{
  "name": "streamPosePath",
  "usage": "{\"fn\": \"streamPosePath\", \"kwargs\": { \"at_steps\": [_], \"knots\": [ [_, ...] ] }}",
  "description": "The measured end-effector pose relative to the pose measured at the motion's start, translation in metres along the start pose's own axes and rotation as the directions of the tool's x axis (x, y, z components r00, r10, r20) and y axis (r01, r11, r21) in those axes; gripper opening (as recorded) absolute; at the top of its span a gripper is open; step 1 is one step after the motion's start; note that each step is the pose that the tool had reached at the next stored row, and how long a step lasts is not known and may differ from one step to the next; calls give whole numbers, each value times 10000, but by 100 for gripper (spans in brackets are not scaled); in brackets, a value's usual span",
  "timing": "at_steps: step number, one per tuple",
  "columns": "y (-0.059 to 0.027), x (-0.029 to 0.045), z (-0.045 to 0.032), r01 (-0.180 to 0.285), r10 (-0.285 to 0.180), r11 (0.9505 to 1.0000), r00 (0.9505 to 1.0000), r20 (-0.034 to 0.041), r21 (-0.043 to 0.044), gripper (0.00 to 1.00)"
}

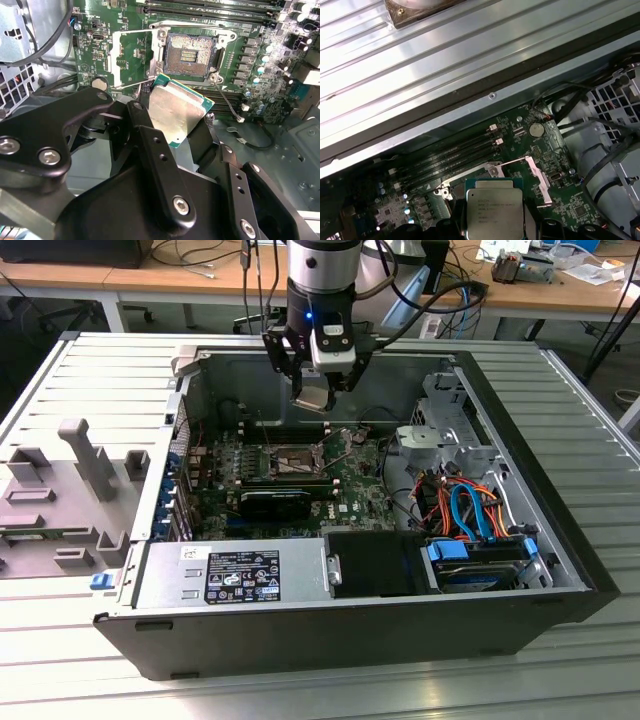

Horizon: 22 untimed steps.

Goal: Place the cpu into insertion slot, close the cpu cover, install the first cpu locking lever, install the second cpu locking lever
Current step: 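Place the cpu into insertion slot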

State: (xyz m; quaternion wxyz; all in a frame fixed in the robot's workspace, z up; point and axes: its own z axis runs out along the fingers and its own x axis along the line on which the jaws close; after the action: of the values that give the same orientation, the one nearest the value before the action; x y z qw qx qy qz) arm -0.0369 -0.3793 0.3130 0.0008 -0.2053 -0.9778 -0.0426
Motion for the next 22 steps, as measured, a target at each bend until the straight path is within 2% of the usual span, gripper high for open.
{"fn": "streamPosePath", "kwargs": {
  "at_steps": [13, 22],
  "knots": [
    [0, 0, 7, -202, 202, 9998, 9998, 17, -4, 55],
    [-1, 0, 11, -511, 511, 9987, 9987, 42, -11, 55]
  ]
}}
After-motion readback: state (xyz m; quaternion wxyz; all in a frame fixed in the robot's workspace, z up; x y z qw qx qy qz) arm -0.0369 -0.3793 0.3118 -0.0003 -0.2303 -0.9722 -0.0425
